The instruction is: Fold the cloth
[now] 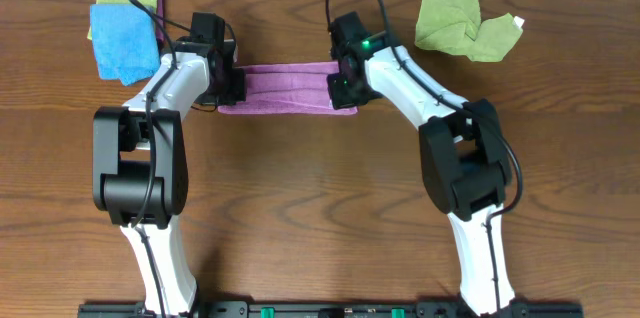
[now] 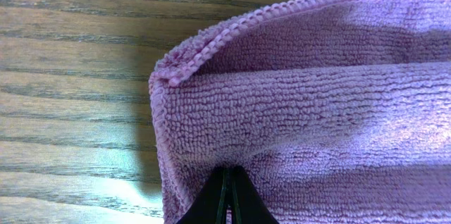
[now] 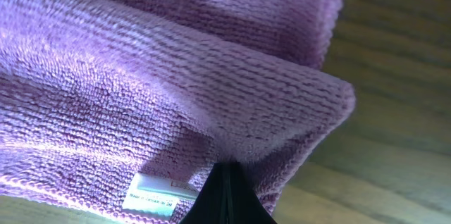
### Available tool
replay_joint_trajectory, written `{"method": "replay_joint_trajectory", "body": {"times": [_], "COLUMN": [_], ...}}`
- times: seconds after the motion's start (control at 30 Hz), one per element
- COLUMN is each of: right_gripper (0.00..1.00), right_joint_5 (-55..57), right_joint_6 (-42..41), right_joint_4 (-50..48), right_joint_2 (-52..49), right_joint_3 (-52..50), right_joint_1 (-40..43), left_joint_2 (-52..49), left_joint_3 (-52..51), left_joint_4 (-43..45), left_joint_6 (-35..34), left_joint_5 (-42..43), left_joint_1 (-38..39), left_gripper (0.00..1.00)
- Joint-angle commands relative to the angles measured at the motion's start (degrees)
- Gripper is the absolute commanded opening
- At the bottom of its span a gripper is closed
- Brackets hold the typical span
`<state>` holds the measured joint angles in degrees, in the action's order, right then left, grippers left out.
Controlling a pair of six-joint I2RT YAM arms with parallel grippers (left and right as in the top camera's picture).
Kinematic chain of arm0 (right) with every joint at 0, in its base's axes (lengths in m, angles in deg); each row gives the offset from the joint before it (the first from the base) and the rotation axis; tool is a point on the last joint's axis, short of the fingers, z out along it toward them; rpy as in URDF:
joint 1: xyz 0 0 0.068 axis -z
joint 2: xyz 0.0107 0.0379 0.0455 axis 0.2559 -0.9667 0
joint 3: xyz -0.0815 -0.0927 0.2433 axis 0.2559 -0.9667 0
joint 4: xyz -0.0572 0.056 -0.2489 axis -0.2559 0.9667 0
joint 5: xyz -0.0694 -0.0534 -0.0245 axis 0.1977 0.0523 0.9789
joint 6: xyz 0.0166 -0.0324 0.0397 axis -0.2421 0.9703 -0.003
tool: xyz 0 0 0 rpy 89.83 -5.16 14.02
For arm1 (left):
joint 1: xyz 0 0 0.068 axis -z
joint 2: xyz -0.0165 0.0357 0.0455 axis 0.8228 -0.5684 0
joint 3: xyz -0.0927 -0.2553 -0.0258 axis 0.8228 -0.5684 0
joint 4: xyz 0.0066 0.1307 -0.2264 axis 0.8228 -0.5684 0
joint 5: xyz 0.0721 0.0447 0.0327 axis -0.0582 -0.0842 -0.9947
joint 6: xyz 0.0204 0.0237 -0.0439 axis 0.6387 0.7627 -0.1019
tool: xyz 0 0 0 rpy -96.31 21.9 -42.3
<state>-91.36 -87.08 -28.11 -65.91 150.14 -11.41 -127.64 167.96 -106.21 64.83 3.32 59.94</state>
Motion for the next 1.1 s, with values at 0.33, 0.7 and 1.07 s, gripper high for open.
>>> {"method": "replay_joint_trajectory", "body": {"times": [0.33, 0.7, 1.07], "right_gripper": [0.56, 0.75, 0.83], "right_joint_5": [-1.6, -13.3, -31.6], "right_joint_6": [-1.0, 5.7, 13.3], "right_joint_4": [1.6, 2.1, 3.4], "right_joint_2": [4.5, 8.6, 4.4], "right_joint_3": [3.1, 2.0, 1.7], "right_joint_1": [2.2, 10.8, 13.6], "left_joint_2": [-4.2, -4.2, -4.2], "left_joint_3": [-4.0, -4.0, -4.0], "left_joint_4": [1.2, 2.4, 3.7], "left_joint_6": [-1.3, -1.3, -1.3], "left_joint_5": [-1.7, -1.7, -1.7], "left_joint_1": [0.0, 0.0, 0.0], "left_gripper": [0.06, 0.06, 0.06]}}
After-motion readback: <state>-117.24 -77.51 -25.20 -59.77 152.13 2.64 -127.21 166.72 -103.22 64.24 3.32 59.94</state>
